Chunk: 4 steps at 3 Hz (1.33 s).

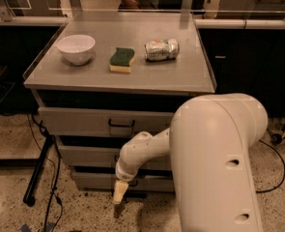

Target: Open middle drawer

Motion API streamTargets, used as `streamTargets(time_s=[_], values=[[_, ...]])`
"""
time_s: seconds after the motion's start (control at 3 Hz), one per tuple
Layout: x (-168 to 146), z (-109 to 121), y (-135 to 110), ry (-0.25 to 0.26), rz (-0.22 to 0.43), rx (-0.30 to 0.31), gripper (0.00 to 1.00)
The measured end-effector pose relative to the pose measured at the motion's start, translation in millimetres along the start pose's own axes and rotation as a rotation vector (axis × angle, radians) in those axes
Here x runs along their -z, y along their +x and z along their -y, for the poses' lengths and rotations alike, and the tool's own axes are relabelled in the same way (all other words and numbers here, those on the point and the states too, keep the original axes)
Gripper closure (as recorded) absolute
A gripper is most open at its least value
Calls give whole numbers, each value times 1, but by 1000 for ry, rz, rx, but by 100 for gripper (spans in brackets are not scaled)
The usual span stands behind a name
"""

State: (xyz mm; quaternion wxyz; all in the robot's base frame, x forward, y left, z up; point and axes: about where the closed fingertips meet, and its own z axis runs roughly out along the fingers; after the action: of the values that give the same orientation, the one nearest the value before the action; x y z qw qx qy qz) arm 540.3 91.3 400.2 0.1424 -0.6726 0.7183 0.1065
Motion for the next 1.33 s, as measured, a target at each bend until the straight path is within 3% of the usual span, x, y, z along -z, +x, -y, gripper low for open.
streamTargets(time_s=[0.33,0.67,1.0,1.33], values=[[-23,2,8,-32,-20,-11,0],[-23,2,8,-35,-22,-12,0],[6,-49,18,-75,36,1,0],[6,-49,18,-77,35,2,0]])
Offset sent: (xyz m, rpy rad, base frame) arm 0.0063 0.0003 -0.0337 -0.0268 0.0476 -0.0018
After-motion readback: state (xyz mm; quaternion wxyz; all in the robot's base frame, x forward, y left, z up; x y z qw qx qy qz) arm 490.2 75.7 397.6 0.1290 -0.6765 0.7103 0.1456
